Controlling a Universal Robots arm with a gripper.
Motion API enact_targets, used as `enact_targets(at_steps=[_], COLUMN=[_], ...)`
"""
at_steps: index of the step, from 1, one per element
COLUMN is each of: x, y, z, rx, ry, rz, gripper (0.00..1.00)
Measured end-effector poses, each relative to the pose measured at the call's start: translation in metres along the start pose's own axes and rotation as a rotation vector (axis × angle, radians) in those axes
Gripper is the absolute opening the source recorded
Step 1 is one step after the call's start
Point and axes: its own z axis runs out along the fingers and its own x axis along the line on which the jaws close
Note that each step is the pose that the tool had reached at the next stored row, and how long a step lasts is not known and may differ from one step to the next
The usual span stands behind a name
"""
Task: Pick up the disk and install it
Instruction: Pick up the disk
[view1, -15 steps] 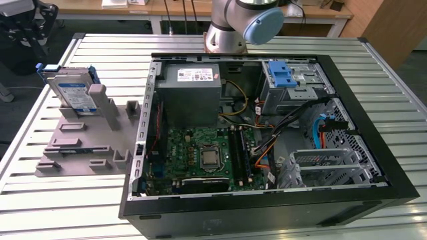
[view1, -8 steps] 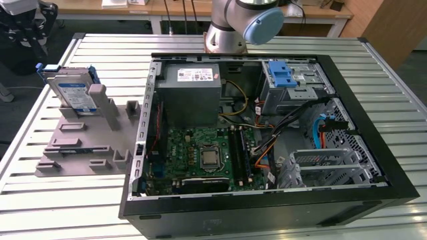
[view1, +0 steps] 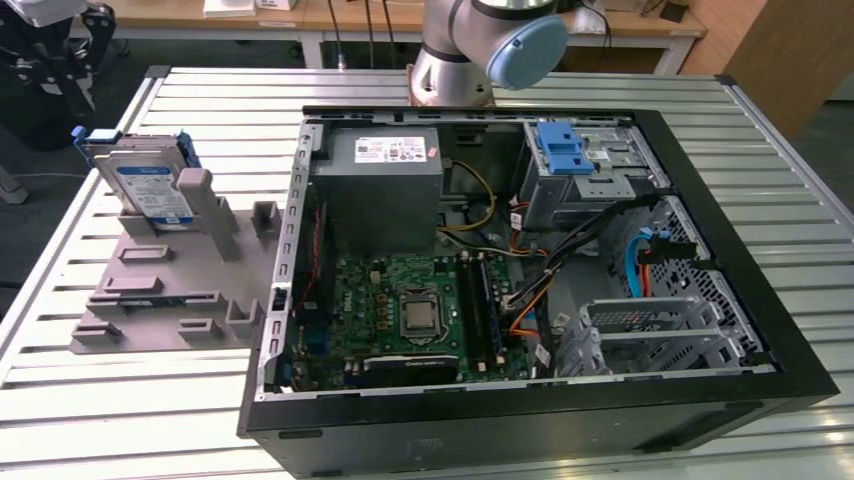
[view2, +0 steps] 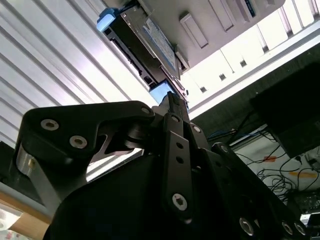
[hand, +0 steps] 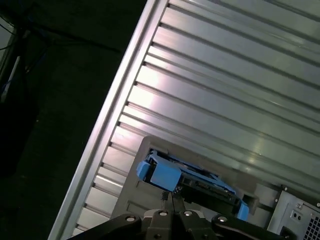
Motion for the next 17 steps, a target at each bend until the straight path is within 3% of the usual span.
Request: enact_targets(at_steps=[17], x=[0.0002], y=[0.0001], z=[0.0001], rx=[0.001], ry=[0.0086], rz=[-0.183], gripper=[0.11])
